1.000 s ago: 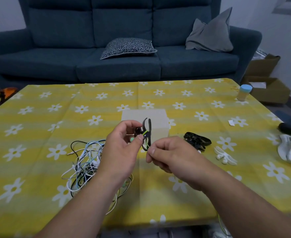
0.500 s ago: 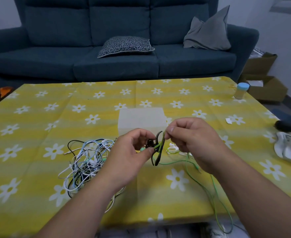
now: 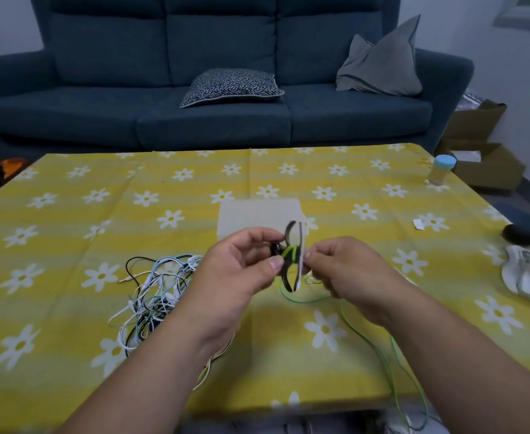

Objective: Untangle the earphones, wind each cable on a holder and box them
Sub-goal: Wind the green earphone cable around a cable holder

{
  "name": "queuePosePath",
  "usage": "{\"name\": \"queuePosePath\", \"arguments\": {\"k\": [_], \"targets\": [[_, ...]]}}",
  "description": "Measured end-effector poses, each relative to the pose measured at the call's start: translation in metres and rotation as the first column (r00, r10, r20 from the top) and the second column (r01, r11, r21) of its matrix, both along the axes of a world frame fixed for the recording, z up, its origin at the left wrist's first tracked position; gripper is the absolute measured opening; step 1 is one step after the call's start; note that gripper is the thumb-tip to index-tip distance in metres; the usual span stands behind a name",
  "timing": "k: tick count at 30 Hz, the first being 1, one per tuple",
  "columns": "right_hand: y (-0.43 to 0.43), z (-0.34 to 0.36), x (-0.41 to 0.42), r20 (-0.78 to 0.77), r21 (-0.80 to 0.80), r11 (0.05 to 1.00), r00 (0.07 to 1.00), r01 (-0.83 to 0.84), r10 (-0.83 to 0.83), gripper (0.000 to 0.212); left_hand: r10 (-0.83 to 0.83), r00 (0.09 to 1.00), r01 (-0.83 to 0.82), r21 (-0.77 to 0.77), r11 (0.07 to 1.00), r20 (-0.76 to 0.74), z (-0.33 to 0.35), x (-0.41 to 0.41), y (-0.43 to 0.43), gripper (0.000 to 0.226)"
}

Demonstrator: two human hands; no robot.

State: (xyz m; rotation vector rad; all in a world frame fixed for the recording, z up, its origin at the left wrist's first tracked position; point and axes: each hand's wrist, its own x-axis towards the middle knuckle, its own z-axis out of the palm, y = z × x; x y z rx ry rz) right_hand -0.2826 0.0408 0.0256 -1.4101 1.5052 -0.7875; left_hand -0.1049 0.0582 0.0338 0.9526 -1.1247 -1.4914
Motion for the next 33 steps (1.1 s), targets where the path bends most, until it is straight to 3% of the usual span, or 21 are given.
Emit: {"name": "queuePosePath", "arguments": {"k": [6, 14, 17, 21, 26, 28, 31, 33], "targets": [[0.016, -0.004, 0.034, 0.084, 0.089, 0.962, 0.965, -0.257, 0.25, 0.037, 0.288, 0.958, -0.288, 0.005, 0.958, -0.007, -0.002, 0.006, -0.01, 0.027], [0.017, 0.007, 0.032, 0.072, -0.003, 0.973, 0.97, -0.231, 0.231, 0.029, 0.365, 0.915, -0.364, -0.036, 0.931, 0.17, -0.008, 0.015, -0.017, 0.025], [0.017, 0.013, 0.029, 0.09, -0.056, 0.97, 0.967, -0.235, 0.239, 0.027, 0.345, 0.911, -0.335, -0.081, 0.939, 0.225, -0.009, 0.015, -0.016, 0.026], [0.018, 0.018, 0.024, 0.25, -0.071, 0.971, 0.938, -0.23, 0.24, 0.024, 0.347, 0.84, -0.24, -0.288, 0.927, 0.417, -0.011, 0.012, -0.014, 0.028], [0.01, 0.02, 0.012, 0.336, -0.126, 0.992, 0.941, 0.002, 0.04, 0.032, 0.22, 0.846, -0.092, -0.274, 0.957, 0.486, -0.011, 0.005, -0.009, 0.026], [0.006, 0.018, 0.004, 0.26, -0.17, 0.983, 0.965, 0.064, -0.017, 0.032, 0.15, 0.884, -0.051, -0.226, 0.973, 0.443, -0.01, 0.003, -0.008, 0.028], [0.002, 0.015, -0.003, 0.024, -0.275, 0.957, 0.996, 0.087, -0.083, 0.027, 0.018, 0.911, 0.054, -0.164, 0.985, 0.412, -0.008, 0.0, -0.004, 0.03], [0.001, 0.013, -0.005, -0.009, -0.312, 0.945, 0.994, 0.099, -0.107, 0.025, -0.063, 0.933, 0.111, -0.118, 0.987, 0.353, -0.008, 0.0, -0.001, 0.029]]}}
